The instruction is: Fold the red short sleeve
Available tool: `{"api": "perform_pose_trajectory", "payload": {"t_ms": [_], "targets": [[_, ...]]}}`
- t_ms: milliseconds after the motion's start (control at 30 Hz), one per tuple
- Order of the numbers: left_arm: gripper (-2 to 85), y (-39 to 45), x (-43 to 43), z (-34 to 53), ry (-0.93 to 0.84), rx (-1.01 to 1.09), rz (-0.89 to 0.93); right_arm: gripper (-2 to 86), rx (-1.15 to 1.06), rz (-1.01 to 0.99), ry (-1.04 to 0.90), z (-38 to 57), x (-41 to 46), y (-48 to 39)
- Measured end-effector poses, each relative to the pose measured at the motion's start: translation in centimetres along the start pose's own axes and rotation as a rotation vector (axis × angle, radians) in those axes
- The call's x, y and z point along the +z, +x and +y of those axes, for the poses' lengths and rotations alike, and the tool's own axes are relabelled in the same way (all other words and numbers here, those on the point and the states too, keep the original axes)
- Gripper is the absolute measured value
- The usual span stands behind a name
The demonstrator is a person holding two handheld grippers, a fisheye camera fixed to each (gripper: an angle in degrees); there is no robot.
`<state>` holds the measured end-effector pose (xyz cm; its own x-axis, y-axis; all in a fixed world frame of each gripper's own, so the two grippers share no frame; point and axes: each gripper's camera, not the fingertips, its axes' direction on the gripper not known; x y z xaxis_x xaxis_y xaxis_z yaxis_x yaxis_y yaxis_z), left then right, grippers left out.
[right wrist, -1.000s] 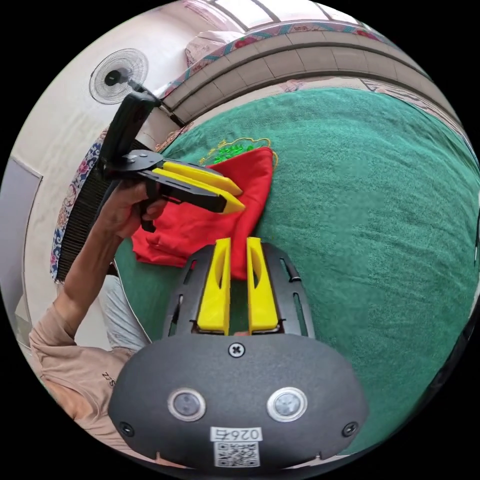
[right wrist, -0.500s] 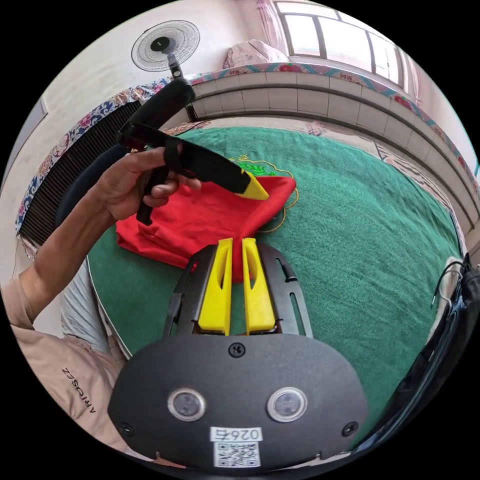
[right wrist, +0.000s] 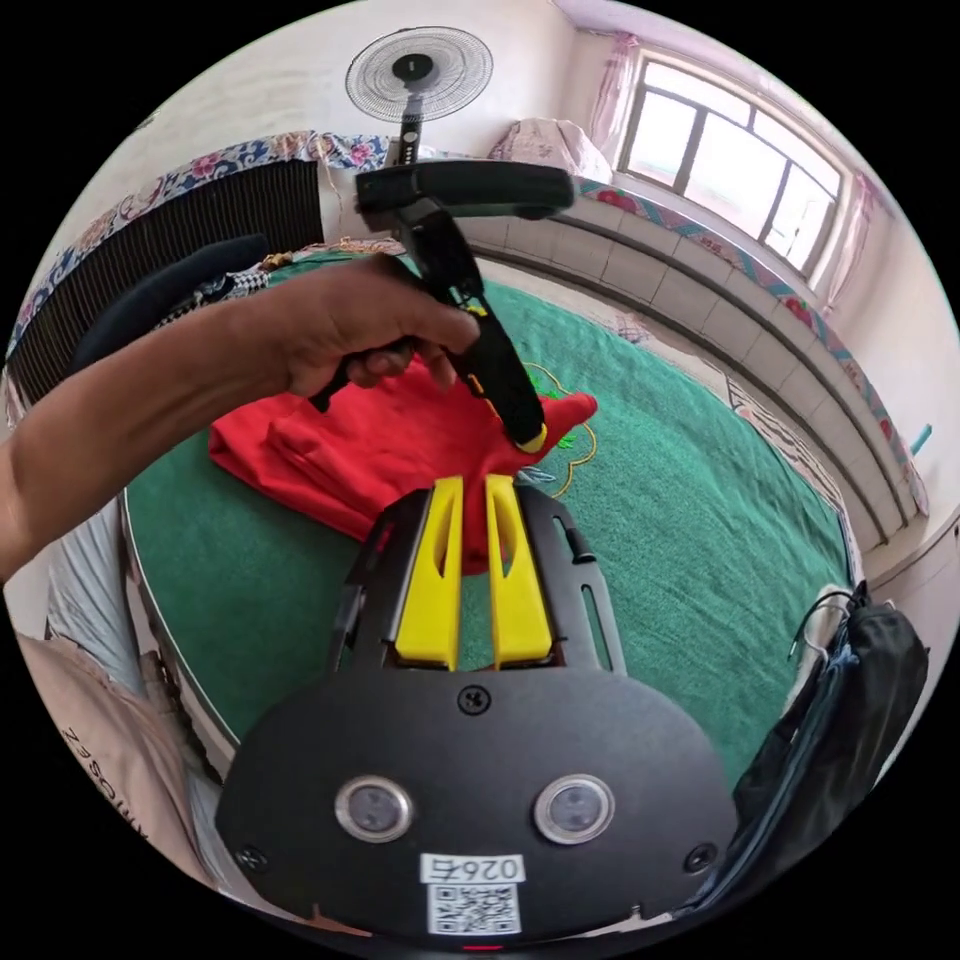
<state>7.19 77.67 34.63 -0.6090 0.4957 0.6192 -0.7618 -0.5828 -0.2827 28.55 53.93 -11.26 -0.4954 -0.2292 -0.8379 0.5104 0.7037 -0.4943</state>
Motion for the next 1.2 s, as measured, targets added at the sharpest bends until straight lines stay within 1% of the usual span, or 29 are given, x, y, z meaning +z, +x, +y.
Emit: {"api": "perform_pose_trajectory", "payload": {"t_ms": [33,67,133,167,200,233,300,333,367,433,533,633,733,800,867,933,1000,1200], "targets": [[2.2,-0.6,-0.1,0.4,0.017,-0.011,0.02,2.6,0.032,-0.022,0.02,0.3,-0.2,0.7],[2.0,-1.0,-0.1,0.6,0.025,-0.017,0.031,8.1,0.063,-0.061,0.036,0.4,-0.3,1.5],[1.1,-2.1,-0.1,1.3,0.051,-0.038,0.079,15.1,0.121,-0.114,0.016,0.4,0.6,2.7],[1.0,-2.2,0.0,1.5,0.055,-0.041,0.085,17.4,0.14,-0.149,-0.022,0.2,1.8,3.3],[0.7,-2.4,0.1,1.6,0.057,-0.047,0.087,17.6,0.147,-0.165,-0.039,0.1,2.4,3.5],[0.5,-2.5,0.3,1.7,0.058,-0.047,0.084,15.9,0.159,-0.199,-0.059,0.1,3.6,4.0],[0.3,-2.2,0.4,1.5,0.056,-0.04,0.073,9.1,0.179,-0.247,-0.081,0.2,4.8,4.8],[0.1,-2.0,0.4,1.4,0.056,-0.032,0.069,3.1,0.176,-0.273,-0.097,0.4,5.2,5.3],[0.1,-1.8,0.5,1.3,0.057,-0.029,0.069,1.6,0.207,-0.249,-0.11,0.7,5.0,6.3],[0.0,-1.1,0.7,0.6,0.064,-0.018,0.103,0.5,0.222,-0.225,-0.113,1.4,4.1,7.8],[-0.1,1.0,1.5,-0.8,0.072,0.032,0.178,0.1,0.294,-0.259,-0.088,3.4,1.6,11.1],[-0.1,4.1,2.7,-2.2,0.092,0.109,0.282,0.1,0.352,-0.18,-0.084,6.2,-2.0,14.0],[-0.1,6.5,3.7,-2.8,0.097,0.186,0.39,0.1,0.426,-0.158,-0.032,9.5,-6.2,16.2],[-0.1,6.8,3.7,-2.3,0.113,0.216,0.45,0.1,0.453,-0.179,0.02,11.0,-8.5,16.7],[-0.1,6.1,3.2,-1.1,0.139,0.225,0.51,0.0,0.443,-0.203,0.08,11.4,-10.6,16.3],[-0.1,3.5,1.9,1.4,0.185,0.211,0.575,0.0,0.41,-0.203,0.103,10.6,-11.2,15.3],[-0.1,0.8,0.4,3.8,0.218,0.194,0.601,0.0,0.366,-0.213,0.12,9.1,-10.9,13.9],[-0.1,-9.7,-3.6,13.2,0.27,0.093,0.49,0.1,0.213,-0.304,0.141,2.1,-5.4,8.6]]}}
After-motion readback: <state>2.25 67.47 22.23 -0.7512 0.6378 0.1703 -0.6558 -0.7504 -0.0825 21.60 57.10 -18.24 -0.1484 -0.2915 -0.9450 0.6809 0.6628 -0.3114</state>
